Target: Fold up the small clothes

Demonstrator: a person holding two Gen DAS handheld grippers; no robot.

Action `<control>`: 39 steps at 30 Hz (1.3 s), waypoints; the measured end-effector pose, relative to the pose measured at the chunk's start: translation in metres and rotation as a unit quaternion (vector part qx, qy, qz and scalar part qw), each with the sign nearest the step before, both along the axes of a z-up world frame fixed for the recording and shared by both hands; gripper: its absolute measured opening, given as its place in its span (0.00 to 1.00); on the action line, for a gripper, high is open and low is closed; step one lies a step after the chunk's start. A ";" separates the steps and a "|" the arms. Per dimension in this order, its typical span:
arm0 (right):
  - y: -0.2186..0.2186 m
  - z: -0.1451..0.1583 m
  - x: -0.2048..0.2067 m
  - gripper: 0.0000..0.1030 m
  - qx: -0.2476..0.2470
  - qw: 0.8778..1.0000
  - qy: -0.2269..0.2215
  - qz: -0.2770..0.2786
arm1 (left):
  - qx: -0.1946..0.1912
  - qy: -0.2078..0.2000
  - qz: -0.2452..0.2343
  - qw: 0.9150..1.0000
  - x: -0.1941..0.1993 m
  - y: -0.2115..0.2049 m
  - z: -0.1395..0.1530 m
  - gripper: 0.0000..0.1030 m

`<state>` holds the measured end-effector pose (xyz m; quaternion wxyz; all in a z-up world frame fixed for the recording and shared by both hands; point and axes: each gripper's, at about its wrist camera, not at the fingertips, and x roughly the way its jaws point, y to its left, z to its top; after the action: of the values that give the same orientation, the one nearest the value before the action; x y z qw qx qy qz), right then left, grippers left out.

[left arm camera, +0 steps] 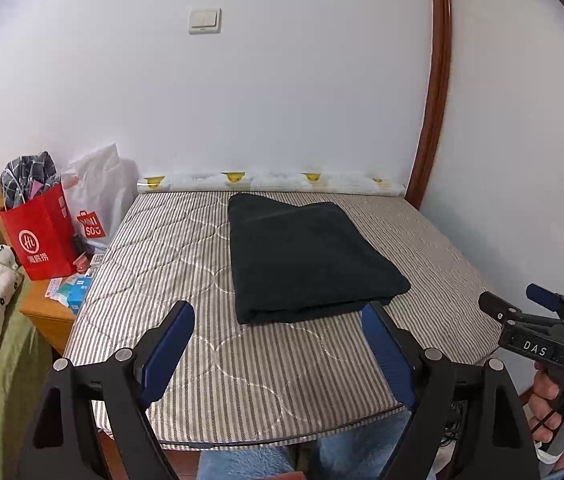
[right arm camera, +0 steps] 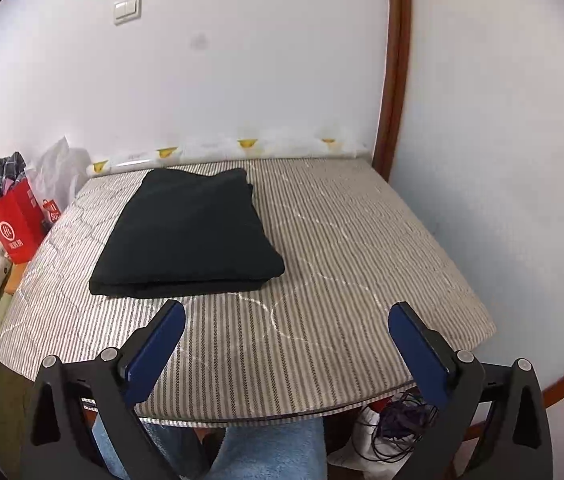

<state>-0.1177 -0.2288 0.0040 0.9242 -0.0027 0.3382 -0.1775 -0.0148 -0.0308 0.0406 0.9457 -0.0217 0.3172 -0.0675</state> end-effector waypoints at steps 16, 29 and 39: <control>0.010 0.002 -0.005 0.99 -0.014 1.000 -0.001 -0.006 | -0.010 0.007 0.012 1.000 -0.002 0.004 -0.001 0.82; 0.020 0.004 -0.006 0.99 -0.014 1.000 -0.006 -0.001 | -0.012 0.012 0.014 1.000 -0.002 0.006 -0.005 0.82; 0.024 0.002 -0.005 0.99 -0.015 1.000 -0.001 -0.002 | -0.017 0.012 0.019 1.000 -0.003 0.008 -0.006 0.82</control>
<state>-0.1228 -0.2051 0.0065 0.9242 -0.0157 0.3344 -0.1839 -0.0174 -0.0227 0.0349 0.9423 -0.0448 0.3273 -0.0550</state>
